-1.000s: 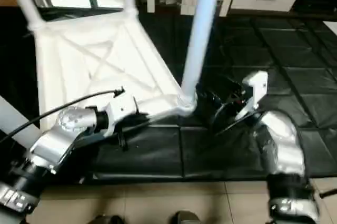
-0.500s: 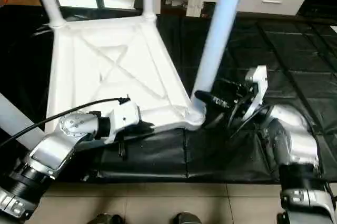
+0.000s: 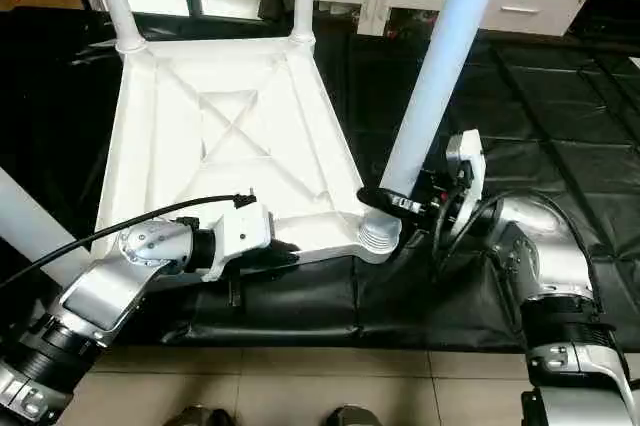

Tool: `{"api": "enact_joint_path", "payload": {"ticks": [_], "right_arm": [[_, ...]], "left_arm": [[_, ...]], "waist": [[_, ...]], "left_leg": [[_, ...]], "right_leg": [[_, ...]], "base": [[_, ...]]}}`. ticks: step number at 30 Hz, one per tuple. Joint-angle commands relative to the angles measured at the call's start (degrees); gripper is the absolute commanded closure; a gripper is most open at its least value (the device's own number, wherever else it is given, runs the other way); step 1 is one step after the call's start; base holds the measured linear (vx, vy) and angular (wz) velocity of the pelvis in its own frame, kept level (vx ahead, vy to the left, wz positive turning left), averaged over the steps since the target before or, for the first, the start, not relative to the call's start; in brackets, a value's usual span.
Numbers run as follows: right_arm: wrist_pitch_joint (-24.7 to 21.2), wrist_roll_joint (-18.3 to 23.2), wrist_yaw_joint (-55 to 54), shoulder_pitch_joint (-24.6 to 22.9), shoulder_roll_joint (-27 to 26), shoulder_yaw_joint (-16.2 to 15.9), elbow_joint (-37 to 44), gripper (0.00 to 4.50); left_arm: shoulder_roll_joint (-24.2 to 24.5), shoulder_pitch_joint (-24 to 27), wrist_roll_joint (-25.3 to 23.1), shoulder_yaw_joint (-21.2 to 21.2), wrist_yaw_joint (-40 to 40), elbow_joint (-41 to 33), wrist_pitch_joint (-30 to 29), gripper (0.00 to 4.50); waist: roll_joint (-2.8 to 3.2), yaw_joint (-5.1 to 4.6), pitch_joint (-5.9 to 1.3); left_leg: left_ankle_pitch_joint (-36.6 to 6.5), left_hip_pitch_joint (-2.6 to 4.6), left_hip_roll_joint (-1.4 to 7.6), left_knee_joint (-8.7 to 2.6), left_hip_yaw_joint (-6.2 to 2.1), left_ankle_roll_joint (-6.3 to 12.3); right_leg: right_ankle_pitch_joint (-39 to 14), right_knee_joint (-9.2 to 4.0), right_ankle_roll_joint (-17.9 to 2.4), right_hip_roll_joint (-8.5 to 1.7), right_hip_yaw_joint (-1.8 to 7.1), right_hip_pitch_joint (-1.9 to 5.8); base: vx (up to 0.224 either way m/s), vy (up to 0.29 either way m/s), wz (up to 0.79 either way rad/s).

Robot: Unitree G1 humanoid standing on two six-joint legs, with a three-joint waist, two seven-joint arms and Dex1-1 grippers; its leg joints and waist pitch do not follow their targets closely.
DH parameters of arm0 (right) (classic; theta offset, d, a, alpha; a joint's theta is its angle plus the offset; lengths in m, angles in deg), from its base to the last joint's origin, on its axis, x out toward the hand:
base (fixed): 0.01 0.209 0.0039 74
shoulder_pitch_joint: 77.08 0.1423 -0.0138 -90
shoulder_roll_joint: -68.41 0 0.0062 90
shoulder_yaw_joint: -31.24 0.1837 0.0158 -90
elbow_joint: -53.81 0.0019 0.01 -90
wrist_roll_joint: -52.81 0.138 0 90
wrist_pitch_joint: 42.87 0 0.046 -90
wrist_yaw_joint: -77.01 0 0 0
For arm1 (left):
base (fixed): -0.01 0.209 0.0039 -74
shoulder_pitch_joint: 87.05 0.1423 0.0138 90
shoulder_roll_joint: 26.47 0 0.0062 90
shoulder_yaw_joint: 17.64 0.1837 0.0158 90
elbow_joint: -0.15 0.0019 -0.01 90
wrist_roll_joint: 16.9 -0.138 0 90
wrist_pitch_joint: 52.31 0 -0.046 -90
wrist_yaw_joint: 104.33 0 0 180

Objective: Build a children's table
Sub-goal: Insert table leg to table base

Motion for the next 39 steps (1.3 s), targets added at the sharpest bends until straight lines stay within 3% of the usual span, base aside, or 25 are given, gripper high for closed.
{"api": "enact_joint_path", "payload": {"ticks": [1, 10, 20, 26, 33, 36, 37, 39], "right_arm": [[-0.01, -0.34, 0.69, 0.91, 1.06, 0.40, -0.30, 1.83], [-0.13, -0.89, 1.79, 1.19, 0.84, 0.07, -2.93, 2.53], [0.89, -1.51, 0.32, 1.48, -1.07, -0.07, -3.87, 2.58], [4.16, -3.83, -5.56, 0.97, -2.69, 0.60, -5.40, 2.61], [9.66, -7.31, -22.01, 0.35, -8.60, 3.04, -8.60, 2.66], [12.23, -9.38, -31.02, 0.48, -11.94, 3.37, -11.34, 2.66], [12.98, -10.17, -34.01, 0.63, -13.09, 3.43, -12.22, 2.66], [14.47, -11.95, -40.98, 1.37, -15.81, 3.57, -14.50, 2.66]], "left_arm": [[-0.35, 1.42, -0.49, 3.40, 1.71, 0.45, -0.71, 4.50], [-0.19, 1.52, -0.63, 3.54, 2.14, 0.44, -0.96, 4.50], [-0.31, 1.54, -1.15, 3.51, 1.40, 0.80, -1.11, 4.50], [-1.24, 1.29, -1.78, 3.02, -0.84, 1.42, -2.30, 4.50], [-5.56, -1.79, -4.44, 1.78, -8.57, 4.88, -8.10, 4.50], [-9.15, -3.81, -5.44, 0.44, -14.02, 6.88, -12.46, 4.50], [-10.25, -4.36, -5.57, -0.07, -15.53, 7.37, -13.71, 4.50], [-12.57, -5.74, -6.14, -1.18, -19.03, 8.47, -16.64, 4.50]], "waist": [[-0.92, -0.34, -4.22], [-0.78, -0.36, -4.14], [-0.89, -0.52, -4.10], [-0.87, -1.10, -3.84], [-0.93, -1.43, -3.48], [-0.76, -1.67, -3.23], [-0.31, -1.70, -3.17], [-0.45, -2.13, -3.12]], "left_leg": [[-1.58, 2.01, 3.14, -3.55, -1.45, 8.74], [-2.85, 2.00, 3.17, -3.58, -1.52, 8.18], [-2.88, 2.01, 3.20, -3.58, -1.53, 8.28], [-6.46, 2.06, 3.23, -3.91, -1.61, 6.29], [-12.78, 2.22, 3.12, -4.46, -1.83, 2.11], [-16.47, 2.23, 3.05, -4.85, -2.07, 0.18], [-18.24, 2.53, 3.02, -4.96, -2.23, -1.00], [-20.97, 2.29, 2.89, -5.27, -2.55, -2.44]], "right_leg": [[0.01, -2.97, -16.16, -2.22, 1.42, 2.38], [-1.45, -3.14, -16.33, -2.24, 1.39, 2.37], [-1.42, -3.08, -16.44, -2.23, 1.35, 2.27], [-5.82, -3.68, -15.61, -2.28, 1.39, 2.01], [-15.60, -4.84, -12.24, -2.28, 1.52, 1.39], [-20.45, -5.42, -10.52, -2.23, 1.48, 0.98], [-22.42, -5.67, -9.95, -2.27, 1.45, 0.64], [-24.64, -5.93, -8.66, -2.21, 1.27, 0.61]], "base": [[0.000, 0.000, 0.00], [0.000, 0.000, 0.00], [0.000, 0.000, 0.00], [0.000, 0.000, 0.00], [0.000, 0.000, 0.00], [0.000, 0.000, 0.00], [0.000, 0.000, 0.00], [0.000, 0.000, 0.00]]}}
